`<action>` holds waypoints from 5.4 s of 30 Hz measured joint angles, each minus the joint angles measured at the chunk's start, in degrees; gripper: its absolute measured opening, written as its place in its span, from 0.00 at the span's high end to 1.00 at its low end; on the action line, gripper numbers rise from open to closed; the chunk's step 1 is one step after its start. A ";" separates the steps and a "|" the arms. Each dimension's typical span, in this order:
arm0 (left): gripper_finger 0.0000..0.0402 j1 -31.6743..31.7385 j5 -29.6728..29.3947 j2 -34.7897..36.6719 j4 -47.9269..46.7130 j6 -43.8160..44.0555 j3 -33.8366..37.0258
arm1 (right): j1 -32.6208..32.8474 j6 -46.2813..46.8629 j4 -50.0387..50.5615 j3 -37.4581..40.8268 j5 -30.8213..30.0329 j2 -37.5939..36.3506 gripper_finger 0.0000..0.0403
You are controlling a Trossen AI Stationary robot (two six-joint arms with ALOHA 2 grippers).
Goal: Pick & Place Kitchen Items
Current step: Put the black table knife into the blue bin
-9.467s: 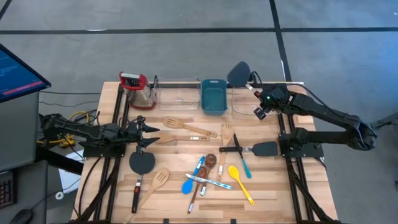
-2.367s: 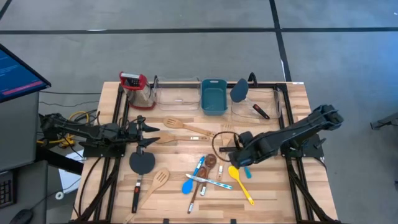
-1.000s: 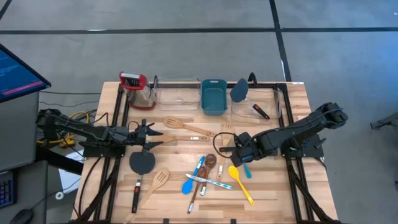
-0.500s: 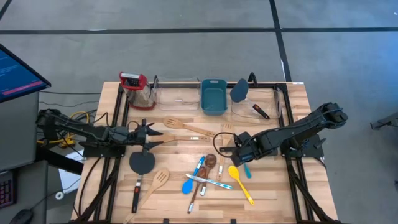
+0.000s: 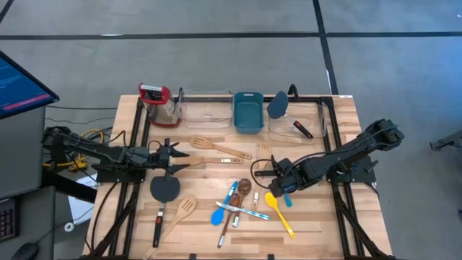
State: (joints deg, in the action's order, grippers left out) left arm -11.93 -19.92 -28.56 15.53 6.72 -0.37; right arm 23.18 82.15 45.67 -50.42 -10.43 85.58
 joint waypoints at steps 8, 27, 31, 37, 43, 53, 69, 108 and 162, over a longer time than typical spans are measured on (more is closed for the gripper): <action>0.56 0.00 0.02 0.00 0.00 0.00 0.00 | 0.00 0.00 -2.84 3.29 -0.16 0.00 0.56; 0.56 -0.01 0.27 0.00 -0.01 0.61 -0.01 | -0.04 -0.20 -9.90 6.89 -2.60 0.00 0.59; 0.56 0.01 0.26 0.00 -0.02 1.31 0.00 | -0.07 -0.22 -9.88 6.89 -3.38 0.00 0.59; 0.56 0.01 0.22 -0.02 -0.02 1.34 0.00 | -0.04 -1.27 -9.88 6.89 -3.40 0.00 0.58; 0.56 0.01 0.17 -0.02 -0.02 3.19 0.00 | 0.15 -1.29 -9.88 6.89 -3.40 0.00 0.59; 0.56 -0.01 0.10 -0.02 -0.04 3.21 0.00 | 2.22 -1.55 -9.79 6.89 -5.32 0.00 0.59; 0.56 -0.01 -0.02 -0.02 -0.07 3.23 -0.02 | 2.32 -1.57 -17.79 12.35 -6.07 0.02 0.60; 0.56 -0.01 0.02 -0.01 -0.02 3.26 0.00 | 1.89 -11.77 -18.74 7.29 -6.84 -5.99 0.94; 0.56 0.01 -0.04 0.00 0.13 3.25 0.00 | -41.60 -66.04 -54.93 -15.61 -25.62 16.34 0.94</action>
State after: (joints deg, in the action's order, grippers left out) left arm -11.92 -19.97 -28.56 15.66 9.97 -0.36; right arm -18.42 16.11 -9.27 -66.02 -36.04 101.92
